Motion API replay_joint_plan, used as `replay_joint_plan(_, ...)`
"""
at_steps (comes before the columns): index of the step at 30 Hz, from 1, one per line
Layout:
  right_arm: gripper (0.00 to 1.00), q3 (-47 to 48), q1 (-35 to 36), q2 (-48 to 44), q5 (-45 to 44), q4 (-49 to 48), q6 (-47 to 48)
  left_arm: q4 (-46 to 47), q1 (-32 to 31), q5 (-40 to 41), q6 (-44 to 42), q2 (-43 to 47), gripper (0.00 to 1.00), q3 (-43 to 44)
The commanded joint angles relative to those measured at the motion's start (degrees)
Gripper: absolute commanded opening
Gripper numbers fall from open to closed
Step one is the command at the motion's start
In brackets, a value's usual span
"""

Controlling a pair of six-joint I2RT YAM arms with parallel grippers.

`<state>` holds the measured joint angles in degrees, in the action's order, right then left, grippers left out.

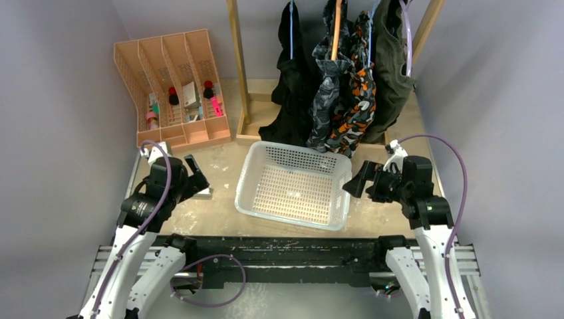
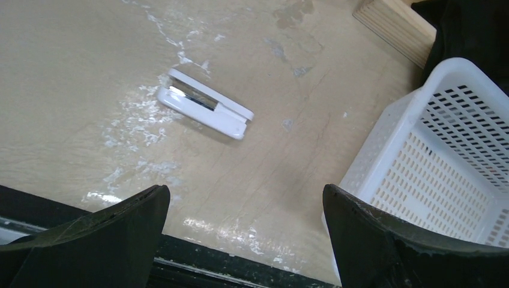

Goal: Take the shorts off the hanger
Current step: Move the basket to the corner of the board.

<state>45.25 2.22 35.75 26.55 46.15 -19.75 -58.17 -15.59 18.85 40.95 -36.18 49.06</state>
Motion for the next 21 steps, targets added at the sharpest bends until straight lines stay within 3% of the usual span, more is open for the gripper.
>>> replay_joint_plan(1, 0.99, -3.0, -0.3, 2.7, -6.5, -8.4, -7.2, 5.9, -0.5, -6.8, 0.7, -1.5, 1.0, -1.1)
replay_joint_plan(10, 0.99, -5.7, 0.6, 10.2, -12.1, -17.1, -12.7, 16.8, -0.6, -21.2, 4.5, -9.7, 1.0, -2.8)
replay_joint_plan(17, 0.99, -6.4, 1.0, 12.1, -25.4, -18.0, -21.7, 20.3, -0.6, -17.8, 10.6, -14.8, 0.99, -4.7)
replay_joint_plan(21, 0.99, -8.2, 1.0, 12.8, -23.4, -21.7, -22.0, 25.0, -0.5, -18.2, 11.7, -17.4, 1.0, -5.7)
